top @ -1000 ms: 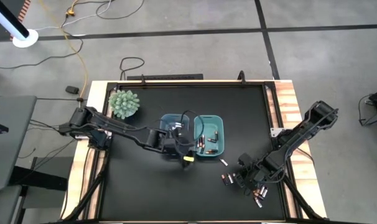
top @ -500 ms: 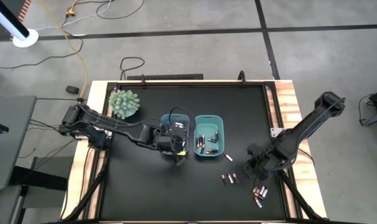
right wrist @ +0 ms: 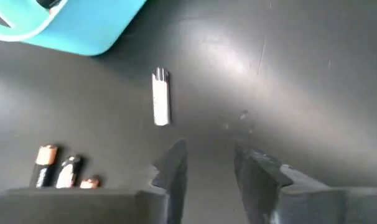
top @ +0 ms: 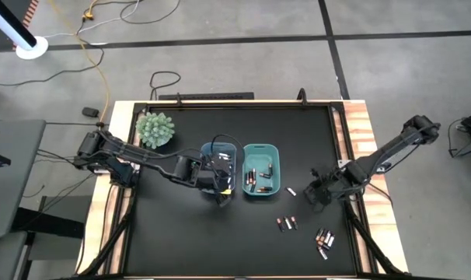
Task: Sort batteries
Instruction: Put the silver battery into the blue bin
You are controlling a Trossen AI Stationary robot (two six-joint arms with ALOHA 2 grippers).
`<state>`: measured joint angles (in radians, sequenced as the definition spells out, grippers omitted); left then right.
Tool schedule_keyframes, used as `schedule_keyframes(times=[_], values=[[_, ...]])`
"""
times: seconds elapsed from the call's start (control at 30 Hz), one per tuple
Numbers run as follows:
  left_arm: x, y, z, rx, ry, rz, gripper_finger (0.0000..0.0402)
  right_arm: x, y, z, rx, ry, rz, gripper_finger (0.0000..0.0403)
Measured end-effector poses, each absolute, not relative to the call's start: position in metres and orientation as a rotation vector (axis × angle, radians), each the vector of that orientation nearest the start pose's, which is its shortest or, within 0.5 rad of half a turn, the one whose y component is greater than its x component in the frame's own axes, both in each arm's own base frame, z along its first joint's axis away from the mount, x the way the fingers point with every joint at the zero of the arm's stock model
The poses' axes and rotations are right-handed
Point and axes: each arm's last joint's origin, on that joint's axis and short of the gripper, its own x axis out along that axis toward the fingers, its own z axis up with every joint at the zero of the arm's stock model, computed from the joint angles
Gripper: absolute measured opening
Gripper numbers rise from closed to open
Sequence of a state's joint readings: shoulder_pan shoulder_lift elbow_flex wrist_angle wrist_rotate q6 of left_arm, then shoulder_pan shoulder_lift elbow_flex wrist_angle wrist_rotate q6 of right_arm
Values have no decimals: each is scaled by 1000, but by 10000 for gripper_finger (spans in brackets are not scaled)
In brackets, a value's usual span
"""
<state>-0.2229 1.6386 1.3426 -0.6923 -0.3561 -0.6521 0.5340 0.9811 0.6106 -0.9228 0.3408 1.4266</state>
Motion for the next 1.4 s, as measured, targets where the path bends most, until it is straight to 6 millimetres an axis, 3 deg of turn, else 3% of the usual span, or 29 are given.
schedule_keyframes(times=[0.33,0.9,1.07,1.33,1.4], values=[[336,-66,274,-320,859,419,153,158,56,186,512,1067,-621,259],[336,-66,274,-344,855,428,153,189,54,138,385,1275,-682,264],[336,-67,274,-344,855,426,153,198,53,123,416,1330,-693,221],[334,-75,273,-330,861,402,153,200,51,127,497,1291,-674,46],[333,-77,273,-326,863,396,153,199,51,130,512,1280,-661,18]])
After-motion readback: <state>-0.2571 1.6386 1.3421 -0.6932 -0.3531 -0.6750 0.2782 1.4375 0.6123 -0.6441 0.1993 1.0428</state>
